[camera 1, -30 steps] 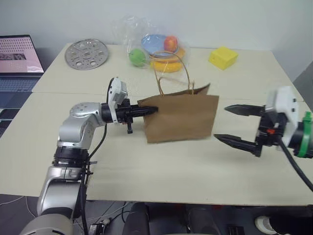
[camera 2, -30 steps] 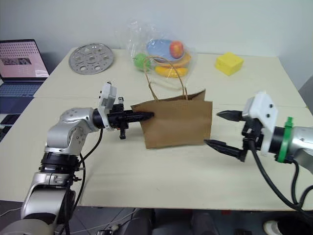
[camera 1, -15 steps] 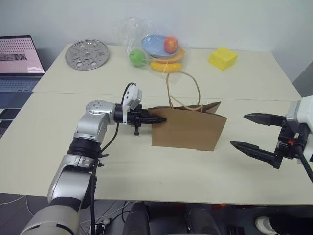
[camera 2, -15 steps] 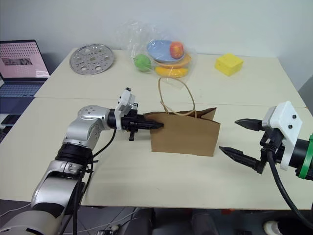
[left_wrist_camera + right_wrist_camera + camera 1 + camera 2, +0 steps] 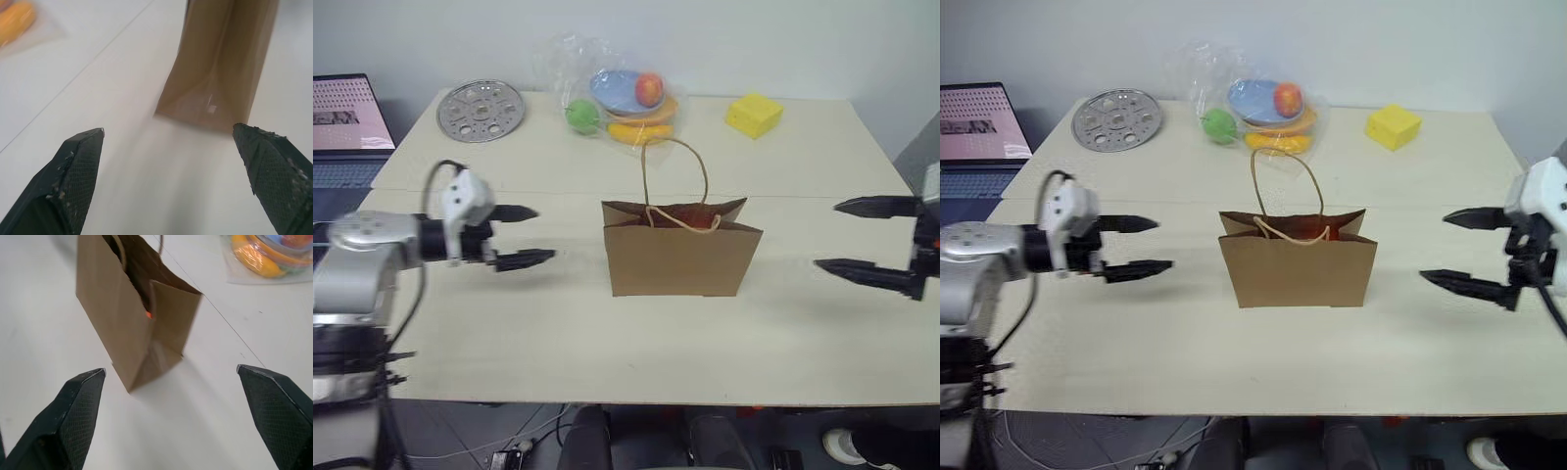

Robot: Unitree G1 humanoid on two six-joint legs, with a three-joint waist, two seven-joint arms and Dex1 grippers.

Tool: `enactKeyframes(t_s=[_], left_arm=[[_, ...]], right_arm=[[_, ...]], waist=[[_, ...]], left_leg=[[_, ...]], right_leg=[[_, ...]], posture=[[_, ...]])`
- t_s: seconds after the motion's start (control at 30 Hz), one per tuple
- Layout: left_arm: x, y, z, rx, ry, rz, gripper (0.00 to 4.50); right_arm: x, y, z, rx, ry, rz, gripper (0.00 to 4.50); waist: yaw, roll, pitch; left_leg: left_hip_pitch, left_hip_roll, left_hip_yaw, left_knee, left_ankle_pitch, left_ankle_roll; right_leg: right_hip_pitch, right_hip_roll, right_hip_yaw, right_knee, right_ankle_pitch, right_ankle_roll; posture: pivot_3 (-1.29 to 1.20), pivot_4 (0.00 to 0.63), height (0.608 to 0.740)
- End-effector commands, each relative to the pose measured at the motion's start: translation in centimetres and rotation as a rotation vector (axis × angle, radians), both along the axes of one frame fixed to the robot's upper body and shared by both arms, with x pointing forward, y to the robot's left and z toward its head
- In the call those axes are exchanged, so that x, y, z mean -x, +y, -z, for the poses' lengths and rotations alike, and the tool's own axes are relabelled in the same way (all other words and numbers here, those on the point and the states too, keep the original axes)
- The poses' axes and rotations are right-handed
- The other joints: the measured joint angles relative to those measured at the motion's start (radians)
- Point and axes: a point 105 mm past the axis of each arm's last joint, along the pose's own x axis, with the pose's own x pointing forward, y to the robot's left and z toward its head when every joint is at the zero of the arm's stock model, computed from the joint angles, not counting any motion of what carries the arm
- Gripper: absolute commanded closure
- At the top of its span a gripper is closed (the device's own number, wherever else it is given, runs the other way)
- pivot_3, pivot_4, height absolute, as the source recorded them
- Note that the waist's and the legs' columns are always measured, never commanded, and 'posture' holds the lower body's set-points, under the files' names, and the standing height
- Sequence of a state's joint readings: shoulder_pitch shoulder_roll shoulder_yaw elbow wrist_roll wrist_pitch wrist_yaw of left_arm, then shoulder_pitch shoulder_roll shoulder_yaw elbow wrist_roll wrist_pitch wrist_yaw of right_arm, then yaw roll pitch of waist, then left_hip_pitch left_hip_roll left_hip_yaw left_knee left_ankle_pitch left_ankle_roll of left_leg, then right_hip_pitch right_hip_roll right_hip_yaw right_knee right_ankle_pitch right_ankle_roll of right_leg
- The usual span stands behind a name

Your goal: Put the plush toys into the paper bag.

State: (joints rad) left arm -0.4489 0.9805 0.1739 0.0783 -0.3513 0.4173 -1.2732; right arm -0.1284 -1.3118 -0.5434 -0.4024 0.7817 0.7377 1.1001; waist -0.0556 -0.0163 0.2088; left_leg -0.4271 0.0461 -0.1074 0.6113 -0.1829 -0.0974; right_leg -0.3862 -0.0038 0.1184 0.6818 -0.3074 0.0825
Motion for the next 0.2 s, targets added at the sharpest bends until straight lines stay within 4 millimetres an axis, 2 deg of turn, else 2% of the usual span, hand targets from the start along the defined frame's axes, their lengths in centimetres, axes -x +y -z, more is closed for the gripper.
enactKeyframes(t_s=[0.03,0.1,0.2], left_arm=[[2.1,1.7,-1.8,-0.037,-0.026,-0.031,0.03],[2.5,2.4,-2.0,-0.040,-0.027,-0.063,0.03],[3.2,2.5,-1.9,-0.028,-0.005,-0.065,0.03]], right_arm=[[0.3,-0.8,-2.8,0.006,-0.042,-0.048,0.00],[0.3,-1.3,-3.5,-0.007,-0.037,-0.050,0.00],[0.1,-1.5,-3.5,0.019,-0.037,-0.069,0.00]], waist=[[-0.002,0.000,0.000],[0.002,0.000,0.000],[0.006,0.000,0.000]], left_leg=[[0.000,0.000,0.002,-0.001,0.000,0.000],[0.001,0.000,0.002,-0.001,0.000,0.000],[0.001,0.000,0.002,-0.001,0.000,0.000]], right_leg=[[0.000,-0.001,0.001,0.000,0.000,0.000],[0.000,-0.001,0.001,0.000,0.000,0.000],[0.000,-0.001,0.001,0.000,-0.001,-0.001]], posture=[[0.00,0.150,0.740],[0.00,0.150,0.740],[0.00,0.150,0.740]])
